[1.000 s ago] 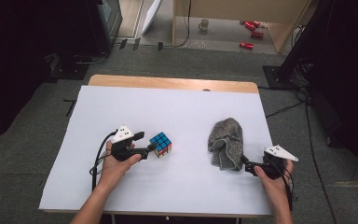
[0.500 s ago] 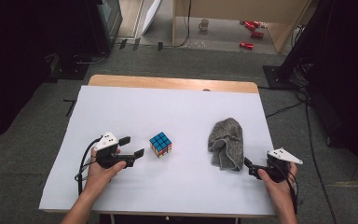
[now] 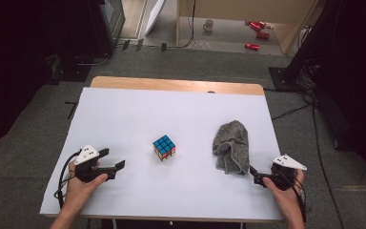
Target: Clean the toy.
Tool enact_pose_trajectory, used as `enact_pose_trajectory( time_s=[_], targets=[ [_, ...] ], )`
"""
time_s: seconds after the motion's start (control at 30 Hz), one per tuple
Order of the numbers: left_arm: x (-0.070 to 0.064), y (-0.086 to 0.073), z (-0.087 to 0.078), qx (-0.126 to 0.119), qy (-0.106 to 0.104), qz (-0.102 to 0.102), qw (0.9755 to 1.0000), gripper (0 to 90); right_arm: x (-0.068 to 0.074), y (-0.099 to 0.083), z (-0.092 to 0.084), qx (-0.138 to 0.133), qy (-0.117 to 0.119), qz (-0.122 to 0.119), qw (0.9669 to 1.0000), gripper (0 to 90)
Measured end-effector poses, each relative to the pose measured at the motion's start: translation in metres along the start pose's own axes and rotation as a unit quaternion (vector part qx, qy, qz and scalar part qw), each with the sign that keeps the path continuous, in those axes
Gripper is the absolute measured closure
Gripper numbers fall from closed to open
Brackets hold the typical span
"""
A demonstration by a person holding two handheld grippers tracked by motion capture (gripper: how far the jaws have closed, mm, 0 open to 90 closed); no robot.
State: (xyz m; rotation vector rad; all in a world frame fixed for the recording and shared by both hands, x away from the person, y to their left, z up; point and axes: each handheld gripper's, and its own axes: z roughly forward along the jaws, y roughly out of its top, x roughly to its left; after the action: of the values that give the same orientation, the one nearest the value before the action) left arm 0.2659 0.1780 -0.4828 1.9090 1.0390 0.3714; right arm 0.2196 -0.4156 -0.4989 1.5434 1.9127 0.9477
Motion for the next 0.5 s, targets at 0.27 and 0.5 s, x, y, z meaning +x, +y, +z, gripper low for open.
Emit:
enact_pose_trajectory(
  time_s=[0.27,0.5],
  targets=[
    [0.01,-0.01,-0.004,0.044,0.054,0.005,0.9975,12.4,0.005,0.001,0.008,0.039,-0.004,-0.024,0.9989,0.6],
    [0.012,-0.012,0.003,0.099,0.095,0.004,0.9905,9.1,0.003,0.002,0.01,0.049,0.004,-0.018,0.9986,0.5]
  ],
)
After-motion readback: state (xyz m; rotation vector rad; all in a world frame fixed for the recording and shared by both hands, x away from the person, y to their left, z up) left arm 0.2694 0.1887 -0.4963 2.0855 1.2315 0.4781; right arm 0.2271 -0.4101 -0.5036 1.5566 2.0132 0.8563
